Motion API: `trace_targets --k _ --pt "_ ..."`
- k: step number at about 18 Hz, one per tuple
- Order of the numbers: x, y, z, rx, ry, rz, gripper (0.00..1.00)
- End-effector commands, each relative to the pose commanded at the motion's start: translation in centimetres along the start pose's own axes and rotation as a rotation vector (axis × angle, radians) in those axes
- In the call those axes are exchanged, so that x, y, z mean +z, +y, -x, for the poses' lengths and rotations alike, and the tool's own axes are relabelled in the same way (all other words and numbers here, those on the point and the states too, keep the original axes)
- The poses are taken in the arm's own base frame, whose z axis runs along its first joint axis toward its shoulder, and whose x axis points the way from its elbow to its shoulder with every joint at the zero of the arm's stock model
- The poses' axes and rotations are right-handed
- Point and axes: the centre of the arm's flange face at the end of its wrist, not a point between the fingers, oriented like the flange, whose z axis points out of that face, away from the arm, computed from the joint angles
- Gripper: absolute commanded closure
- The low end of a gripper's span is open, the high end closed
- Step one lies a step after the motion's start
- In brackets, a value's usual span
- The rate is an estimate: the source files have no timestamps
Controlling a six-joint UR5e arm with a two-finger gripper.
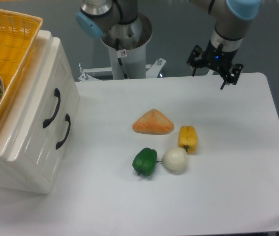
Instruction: Slide the top white drawer open
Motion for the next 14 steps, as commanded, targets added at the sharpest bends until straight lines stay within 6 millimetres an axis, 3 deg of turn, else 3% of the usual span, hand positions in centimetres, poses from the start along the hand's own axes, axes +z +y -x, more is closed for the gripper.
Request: trace_targets --k 7,12,14 --pt "0.4 -0.1 -0.2 -0.001 0.009 0.007 0.00" --pt "1.8 -1.1 -2.0 -0.013 0.088 0.026 0.00" --pt "2.0 -2.4 -2.9 -0.024 0.097 0.036 0.00"
